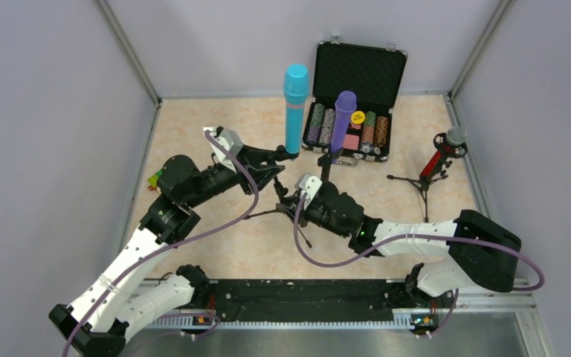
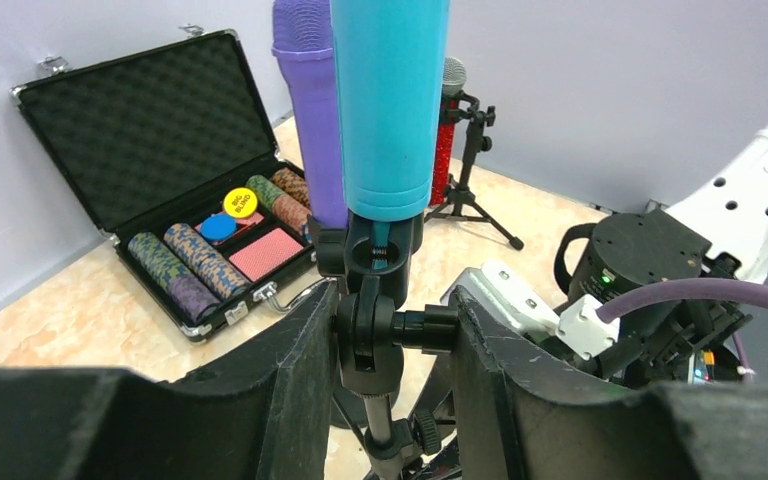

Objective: Attach the microphones to the stand

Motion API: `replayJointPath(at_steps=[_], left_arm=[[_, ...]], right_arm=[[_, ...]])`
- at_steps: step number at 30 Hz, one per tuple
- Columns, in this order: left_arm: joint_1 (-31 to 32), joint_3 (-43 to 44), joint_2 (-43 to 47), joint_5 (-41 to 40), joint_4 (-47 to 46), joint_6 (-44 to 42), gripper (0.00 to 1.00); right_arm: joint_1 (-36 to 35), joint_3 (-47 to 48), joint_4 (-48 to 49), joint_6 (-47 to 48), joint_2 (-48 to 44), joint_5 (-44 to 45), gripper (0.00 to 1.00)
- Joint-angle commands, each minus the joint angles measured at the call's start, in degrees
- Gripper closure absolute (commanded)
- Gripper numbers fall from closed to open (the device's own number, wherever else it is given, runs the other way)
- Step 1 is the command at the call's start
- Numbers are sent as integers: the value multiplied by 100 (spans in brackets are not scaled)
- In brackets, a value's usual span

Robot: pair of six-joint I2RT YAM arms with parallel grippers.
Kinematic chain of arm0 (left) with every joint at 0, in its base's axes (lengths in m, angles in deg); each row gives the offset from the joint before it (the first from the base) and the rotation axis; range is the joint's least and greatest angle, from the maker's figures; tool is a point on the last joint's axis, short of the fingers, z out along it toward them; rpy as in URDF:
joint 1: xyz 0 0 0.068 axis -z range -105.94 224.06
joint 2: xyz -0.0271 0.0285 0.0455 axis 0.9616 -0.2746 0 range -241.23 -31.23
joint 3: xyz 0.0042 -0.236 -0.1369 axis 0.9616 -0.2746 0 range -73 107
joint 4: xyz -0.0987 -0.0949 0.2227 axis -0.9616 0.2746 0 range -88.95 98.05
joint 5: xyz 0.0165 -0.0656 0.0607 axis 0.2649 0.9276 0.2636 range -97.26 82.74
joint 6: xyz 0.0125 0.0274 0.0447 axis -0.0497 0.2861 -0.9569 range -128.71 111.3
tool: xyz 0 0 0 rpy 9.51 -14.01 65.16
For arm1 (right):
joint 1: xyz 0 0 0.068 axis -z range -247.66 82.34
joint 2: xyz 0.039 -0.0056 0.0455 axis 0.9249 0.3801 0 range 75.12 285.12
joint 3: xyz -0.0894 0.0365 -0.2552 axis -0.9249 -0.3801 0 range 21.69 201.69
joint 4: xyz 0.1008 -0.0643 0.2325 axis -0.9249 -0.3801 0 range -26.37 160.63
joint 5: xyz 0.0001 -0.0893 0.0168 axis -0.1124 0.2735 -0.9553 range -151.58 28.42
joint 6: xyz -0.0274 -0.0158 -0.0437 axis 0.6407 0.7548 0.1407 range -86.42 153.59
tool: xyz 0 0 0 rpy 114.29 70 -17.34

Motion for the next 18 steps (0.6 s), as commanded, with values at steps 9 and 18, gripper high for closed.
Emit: replayJointPath(at_steps=[9,18], left_arm=[[-2,232,520,479,-1404,-311,100],[0,207,482,432,-1145,-414,100]], right_arm=[[-58,-170,75,17,16,-520,100],[-58,12,-165,12,-248,-358,94]])
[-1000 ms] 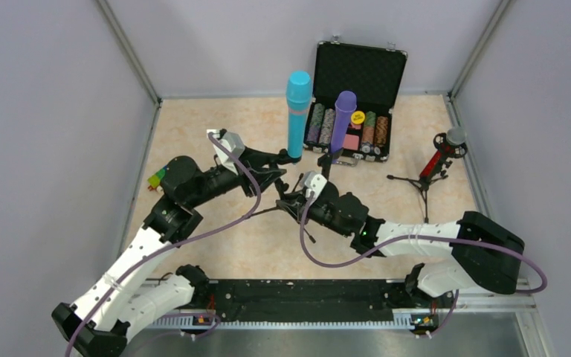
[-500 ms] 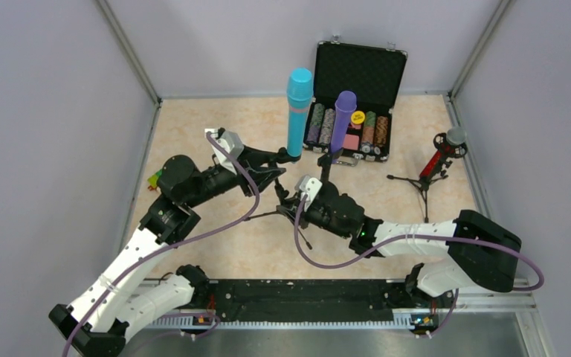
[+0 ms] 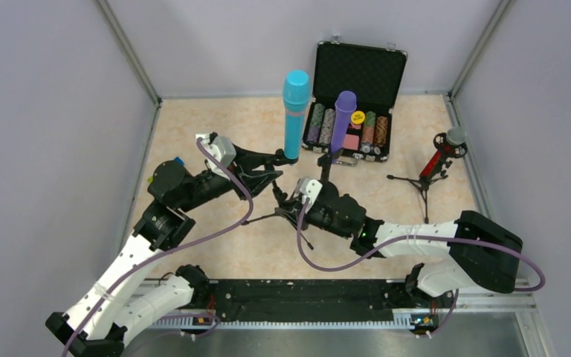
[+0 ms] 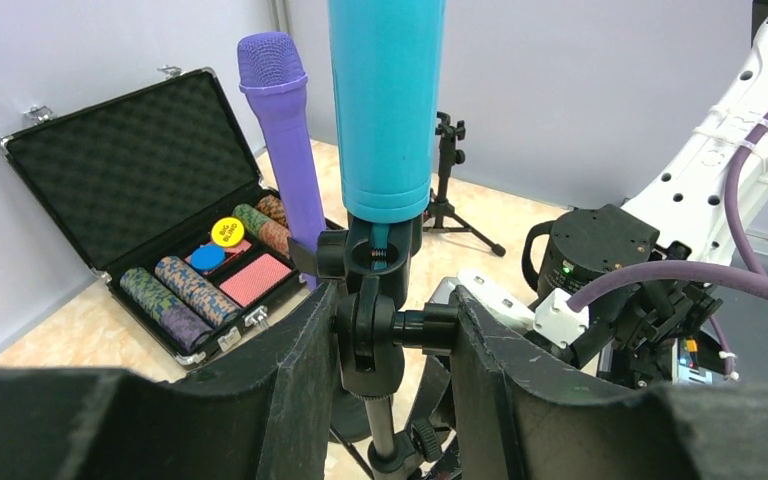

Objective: Attach the microphones to the stand

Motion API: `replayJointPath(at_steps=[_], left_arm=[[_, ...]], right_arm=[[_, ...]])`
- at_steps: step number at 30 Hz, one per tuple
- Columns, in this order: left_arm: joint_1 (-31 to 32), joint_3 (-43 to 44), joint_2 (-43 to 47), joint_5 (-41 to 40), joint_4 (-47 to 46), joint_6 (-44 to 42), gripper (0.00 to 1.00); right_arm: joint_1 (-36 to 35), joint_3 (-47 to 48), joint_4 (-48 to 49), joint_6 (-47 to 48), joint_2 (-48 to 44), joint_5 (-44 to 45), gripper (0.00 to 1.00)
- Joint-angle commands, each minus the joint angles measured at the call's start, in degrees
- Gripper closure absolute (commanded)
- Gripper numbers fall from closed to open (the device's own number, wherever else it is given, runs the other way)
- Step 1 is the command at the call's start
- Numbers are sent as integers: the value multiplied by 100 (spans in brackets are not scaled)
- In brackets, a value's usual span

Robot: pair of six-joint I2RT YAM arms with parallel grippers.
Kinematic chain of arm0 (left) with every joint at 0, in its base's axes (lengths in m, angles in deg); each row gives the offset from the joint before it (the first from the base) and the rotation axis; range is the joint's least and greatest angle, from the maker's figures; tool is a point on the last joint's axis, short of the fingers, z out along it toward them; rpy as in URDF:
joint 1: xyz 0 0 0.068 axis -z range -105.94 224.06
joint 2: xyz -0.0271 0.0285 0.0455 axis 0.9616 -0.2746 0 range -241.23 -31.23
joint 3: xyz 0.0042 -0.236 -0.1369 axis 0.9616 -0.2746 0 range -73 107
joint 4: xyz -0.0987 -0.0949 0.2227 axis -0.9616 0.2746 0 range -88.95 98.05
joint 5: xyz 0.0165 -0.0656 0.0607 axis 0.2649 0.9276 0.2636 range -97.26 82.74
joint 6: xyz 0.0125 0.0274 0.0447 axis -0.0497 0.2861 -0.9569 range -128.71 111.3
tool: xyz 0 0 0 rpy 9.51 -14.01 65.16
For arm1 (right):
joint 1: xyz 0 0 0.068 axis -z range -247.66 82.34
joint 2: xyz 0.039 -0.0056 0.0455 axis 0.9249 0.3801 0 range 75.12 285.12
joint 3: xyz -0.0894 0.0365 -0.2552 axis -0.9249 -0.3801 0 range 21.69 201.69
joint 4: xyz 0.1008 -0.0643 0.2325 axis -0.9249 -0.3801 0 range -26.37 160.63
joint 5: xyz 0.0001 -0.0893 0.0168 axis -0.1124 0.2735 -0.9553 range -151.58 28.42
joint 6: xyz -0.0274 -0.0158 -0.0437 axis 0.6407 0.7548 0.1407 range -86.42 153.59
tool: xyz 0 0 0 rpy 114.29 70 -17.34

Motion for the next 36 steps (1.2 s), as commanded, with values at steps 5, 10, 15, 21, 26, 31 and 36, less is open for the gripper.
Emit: replayJointPath(at_steps=[5,10,15,21,26,31,36], left_arm=[[-3,58,208,-158,-1085,-273,100],[-1,-27,182,-218,-945,-347,100],[-2,-152,178,-368,-909,-410,100],[-2,-258,94,-534,-939,-453,100],[-3,-348,12,-765,-996,-464,100],[-6,-491,-63,-1115,-1306,-464,100],[-57,-589,-189,-1557,-1638,-464,100]], right_arm=[[-53,432,-781,-82,-691,40,54],[-52,451,-754,-80,-1231,94,17],[-53,363,-755,-79,-1537,186,1],[-53,254,-795,-82,-1612,222,1],[-52,156,-783,-75,-1656,253,1],[-52,74,-772,-82,-1691,381,1],[-52,3,-773,-82,-1702,398,1]])
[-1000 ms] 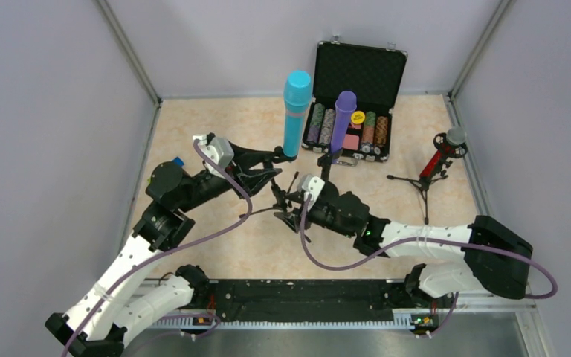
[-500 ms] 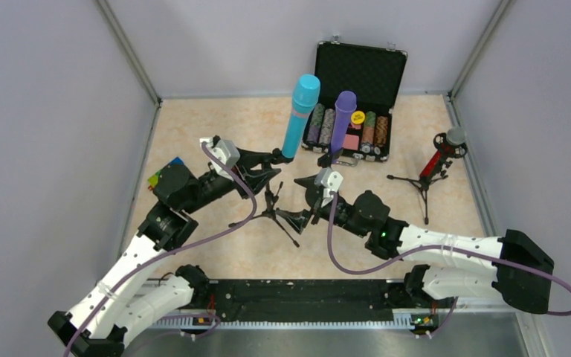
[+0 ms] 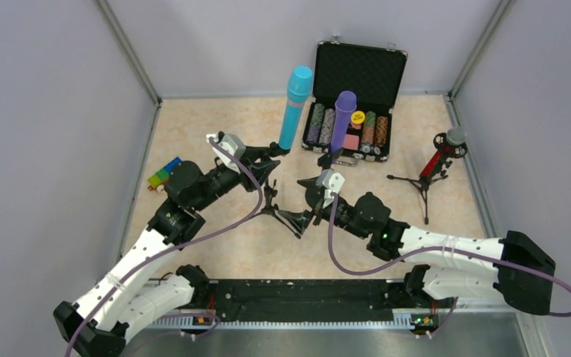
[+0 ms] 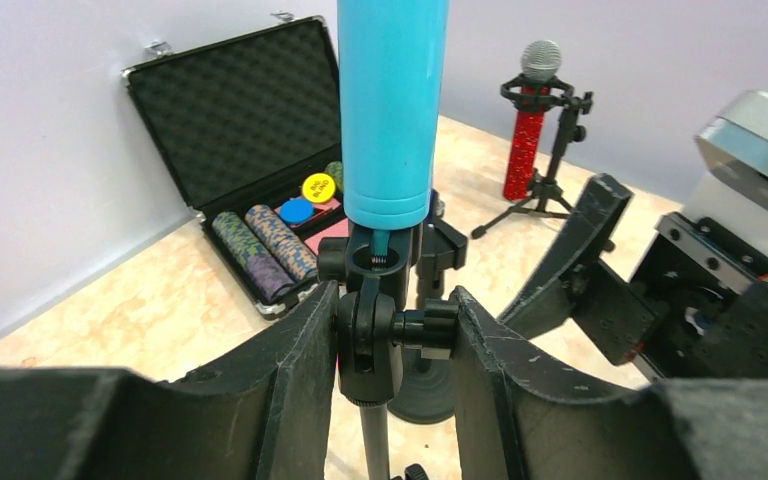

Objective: Attach the microphones to the stand

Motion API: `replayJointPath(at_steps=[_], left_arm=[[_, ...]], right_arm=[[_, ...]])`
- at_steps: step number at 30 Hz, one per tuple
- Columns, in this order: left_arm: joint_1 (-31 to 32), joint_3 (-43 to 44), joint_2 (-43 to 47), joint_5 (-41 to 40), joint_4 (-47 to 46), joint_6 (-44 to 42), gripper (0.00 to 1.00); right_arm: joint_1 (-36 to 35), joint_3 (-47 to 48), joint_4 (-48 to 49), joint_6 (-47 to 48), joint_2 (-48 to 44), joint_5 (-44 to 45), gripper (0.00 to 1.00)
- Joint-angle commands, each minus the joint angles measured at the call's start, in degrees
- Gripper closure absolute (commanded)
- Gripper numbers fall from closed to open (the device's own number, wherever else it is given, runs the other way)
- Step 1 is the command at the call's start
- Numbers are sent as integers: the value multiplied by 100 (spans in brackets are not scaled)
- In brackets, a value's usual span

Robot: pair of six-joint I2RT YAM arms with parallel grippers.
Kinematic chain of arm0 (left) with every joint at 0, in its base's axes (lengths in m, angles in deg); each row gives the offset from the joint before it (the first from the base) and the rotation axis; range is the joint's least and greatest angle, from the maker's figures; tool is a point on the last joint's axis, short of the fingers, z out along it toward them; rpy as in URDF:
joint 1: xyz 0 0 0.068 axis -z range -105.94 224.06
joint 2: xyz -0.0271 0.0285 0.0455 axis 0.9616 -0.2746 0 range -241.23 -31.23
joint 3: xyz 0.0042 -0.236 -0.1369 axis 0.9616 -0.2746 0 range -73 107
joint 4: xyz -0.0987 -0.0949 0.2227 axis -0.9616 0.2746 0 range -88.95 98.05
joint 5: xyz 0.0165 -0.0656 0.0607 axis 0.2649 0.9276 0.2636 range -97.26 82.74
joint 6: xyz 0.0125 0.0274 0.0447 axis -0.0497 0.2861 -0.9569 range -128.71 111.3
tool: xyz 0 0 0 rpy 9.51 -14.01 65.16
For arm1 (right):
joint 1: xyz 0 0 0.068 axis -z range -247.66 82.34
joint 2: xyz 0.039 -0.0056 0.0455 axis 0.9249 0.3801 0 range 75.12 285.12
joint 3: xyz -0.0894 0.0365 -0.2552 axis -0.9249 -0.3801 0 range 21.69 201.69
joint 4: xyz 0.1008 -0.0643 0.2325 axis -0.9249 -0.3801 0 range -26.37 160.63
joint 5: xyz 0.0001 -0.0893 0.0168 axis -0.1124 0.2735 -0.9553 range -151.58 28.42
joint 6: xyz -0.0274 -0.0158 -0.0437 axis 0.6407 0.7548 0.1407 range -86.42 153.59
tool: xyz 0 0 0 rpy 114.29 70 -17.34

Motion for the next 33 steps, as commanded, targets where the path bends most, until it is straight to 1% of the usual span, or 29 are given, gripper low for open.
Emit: replayJointPath(at_steps=[1,10,20,26,33], left_arm=[[-78,-21,-22,-545,-1310,-84,100],[-364,-48,-392,-695,-1853,-84,100],[-1056,-199,-689,-664,-2400,55,100],[-1382,-373,-870,-656,-2790,-48,100],[-1524,-559,-972,-544,-2982,21,100]], right_arm=[[-45,-41,130,-17,-155,106,1],[-47,-9,-45,-17,-234,100,1],[-44,-35,-143,-14,-286,285,1],[-46,-46,-141,-59,-236,410,1],[-44,-92,-79,-104,-202,402,1]])
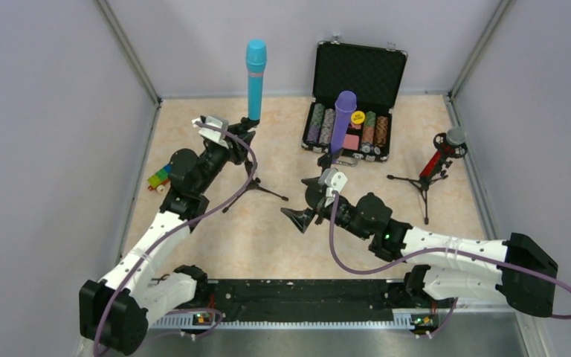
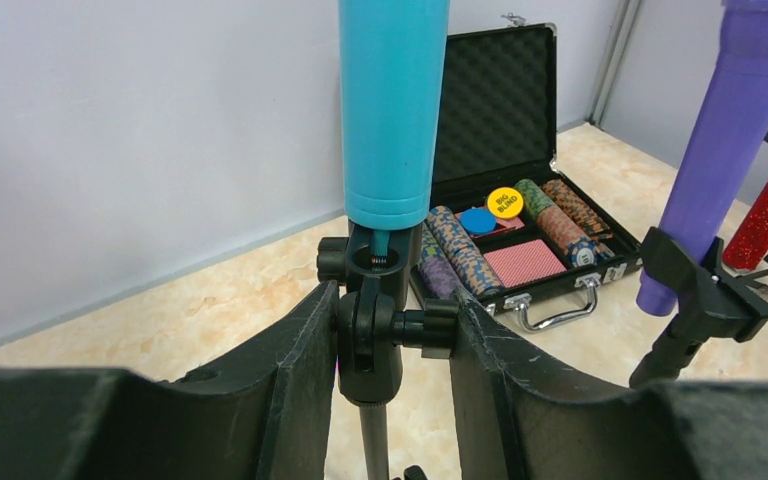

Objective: Attach the microphones to the stand

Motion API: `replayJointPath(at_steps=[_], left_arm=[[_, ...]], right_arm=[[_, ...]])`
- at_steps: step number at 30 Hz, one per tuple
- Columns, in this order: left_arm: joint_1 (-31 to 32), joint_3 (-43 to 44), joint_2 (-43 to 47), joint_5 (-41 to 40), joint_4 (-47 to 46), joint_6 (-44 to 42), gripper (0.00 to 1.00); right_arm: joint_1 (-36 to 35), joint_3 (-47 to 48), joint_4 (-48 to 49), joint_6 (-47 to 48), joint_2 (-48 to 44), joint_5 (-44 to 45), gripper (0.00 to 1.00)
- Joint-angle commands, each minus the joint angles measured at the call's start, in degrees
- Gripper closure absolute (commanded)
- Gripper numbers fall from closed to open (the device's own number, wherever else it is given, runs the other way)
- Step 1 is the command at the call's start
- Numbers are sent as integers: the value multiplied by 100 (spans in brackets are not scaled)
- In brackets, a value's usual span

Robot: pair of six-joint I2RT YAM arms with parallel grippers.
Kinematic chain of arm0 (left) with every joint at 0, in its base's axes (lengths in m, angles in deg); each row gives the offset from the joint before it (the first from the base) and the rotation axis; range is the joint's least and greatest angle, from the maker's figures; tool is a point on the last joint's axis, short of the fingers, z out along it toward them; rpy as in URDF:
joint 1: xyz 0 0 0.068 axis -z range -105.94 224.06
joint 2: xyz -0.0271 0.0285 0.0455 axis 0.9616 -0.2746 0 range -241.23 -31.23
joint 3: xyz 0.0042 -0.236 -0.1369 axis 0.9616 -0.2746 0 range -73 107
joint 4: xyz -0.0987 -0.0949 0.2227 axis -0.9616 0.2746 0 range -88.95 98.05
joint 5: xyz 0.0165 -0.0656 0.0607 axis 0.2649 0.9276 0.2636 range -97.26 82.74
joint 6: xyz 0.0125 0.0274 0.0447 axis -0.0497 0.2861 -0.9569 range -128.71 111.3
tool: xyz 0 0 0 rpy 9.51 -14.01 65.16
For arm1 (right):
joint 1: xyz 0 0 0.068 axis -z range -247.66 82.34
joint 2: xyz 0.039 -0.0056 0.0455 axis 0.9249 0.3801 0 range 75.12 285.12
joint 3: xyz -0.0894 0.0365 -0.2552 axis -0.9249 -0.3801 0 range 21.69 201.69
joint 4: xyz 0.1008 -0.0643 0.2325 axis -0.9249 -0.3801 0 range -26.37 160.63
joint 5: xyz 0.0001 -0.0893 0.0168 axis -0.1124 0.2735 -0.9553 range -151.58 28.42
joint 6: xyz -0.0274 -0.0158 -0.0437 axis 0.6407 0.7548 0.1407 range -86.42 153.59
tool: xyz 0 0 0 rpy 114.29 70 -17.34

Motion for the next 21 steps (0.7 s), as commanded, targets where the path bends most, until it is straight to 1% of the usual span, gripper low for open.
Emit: replayJointPath(at_steps=[1,8,9,10,13,15,21], left_arm=[[-58,-59,65,108,-1147,13,100],[-55,-336,161,23,-1212,22,100],[-55,-375,184,22,-1227,22,98],[-55,-410,221,15,-1221,26,92],[-50,-523,307,21,-1195,54,69],[-54,-562,358,14,-1150,52,56],[-58,-556,503,-31,-1015,-43,35]], right_arm=[[-47,-56,145,-68,-51,87,1],[-45,-104,220,-69,-30,75,1],[-41,-110,242,-68,-30,83,1],[-40,-122,268,-72,-23,91,1],[-47,-115,314,-97,20,219,1],[-41,-108,332,-109,36,246,1],[-46,-103,356,-113,50,237,1]])
